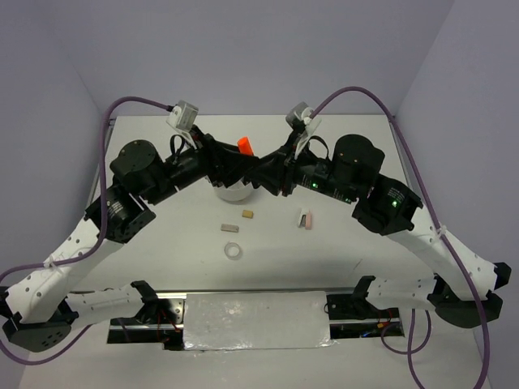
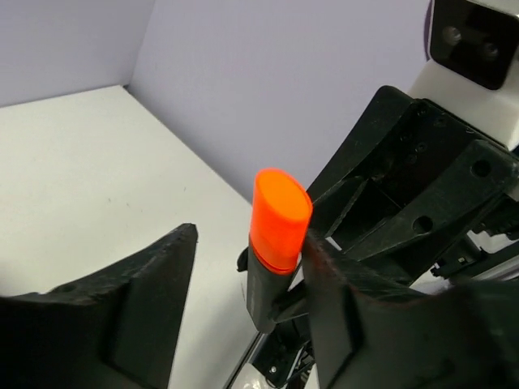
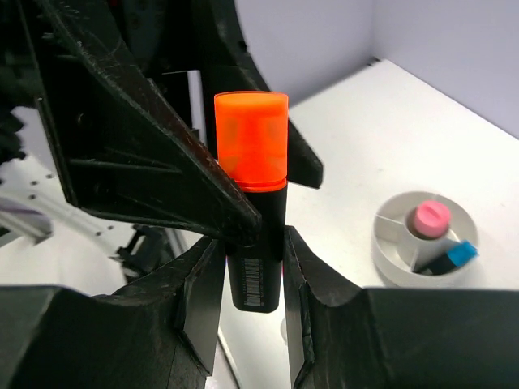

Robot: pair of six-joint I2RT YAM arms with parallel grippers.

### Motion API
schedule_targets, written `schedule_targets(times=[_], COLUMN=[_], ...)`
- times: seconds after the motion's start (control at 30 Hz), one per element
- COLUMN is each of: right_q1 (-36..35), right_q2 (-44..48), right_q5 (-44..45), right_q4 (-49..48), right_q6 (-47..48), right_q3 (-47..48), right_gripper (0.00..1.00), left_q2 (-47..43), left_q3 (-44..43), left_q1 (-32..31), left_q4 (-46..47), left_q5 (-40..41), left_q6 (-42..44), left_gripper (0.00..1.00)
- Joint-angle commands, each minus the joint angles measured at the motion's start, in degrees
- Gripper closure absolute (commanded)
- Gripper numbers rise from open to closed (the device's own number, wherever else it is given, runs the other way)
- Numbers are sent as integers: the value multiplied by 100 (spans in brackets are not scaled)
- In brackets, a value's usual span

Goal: Sort the stationery into containers
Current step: Close the pen cap on the pen.

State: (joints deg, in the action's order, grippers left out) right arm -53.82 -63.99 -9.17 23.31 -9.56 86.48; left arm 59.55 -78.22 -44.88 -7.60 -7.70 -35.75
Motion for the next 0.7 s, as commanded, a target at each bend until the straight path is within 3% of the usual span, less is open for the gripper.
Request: schedule_targets(times=[0.0, 0.17, 0.27, 0.3, 0.43, 0.47, 0.53, 0.6, 0.63, 0.67], right_q1=[-146, -383, -532, -533, -542, -542, -542, -472, -376, -218], right_q2=[-105, -360, -465, -483, -536, -562, -562, -510, -457, -396], right_q5=[907, 1320, 1444, 1505, 1690, 1716, 1725, 1612, 1089, 553], right_q4=[209, 473, 534, 534, 534, 543, 543, 473, 420, 368], right_q6=[235, 428, 517, 517, 499, 482, 447, 377, 280, 219], right_q3=[352, 704, 792, 809, 879, 932, 950, 889, 828, 670], right_gripper=[100, 100, 100, 100, 100, 100, 98, 68, 54, 33], left_q2=[83, 136, 232, 267, 338, 347, 347, 338, 329, 321], left_q3=[-238, -177, -238, -273, -282, -273, -256, -325, -378, -440], left_q1=[-29, -29, -29, -29, -21, -29, -29, -20, -20, -20], left_q4=[-5, 135, 110, 92, 205, 319, 425, 469, 435, 417], left_q5=[59, -55, -134, -161, -415, -573, -740, -907, -952, -1013], left_q6=[130, 24, 50, 59, 15, 24, 59, 138, 260, 331], left_gripper=[36, 42, 59, 69, 86, 95, 100, 100, 100, 100])
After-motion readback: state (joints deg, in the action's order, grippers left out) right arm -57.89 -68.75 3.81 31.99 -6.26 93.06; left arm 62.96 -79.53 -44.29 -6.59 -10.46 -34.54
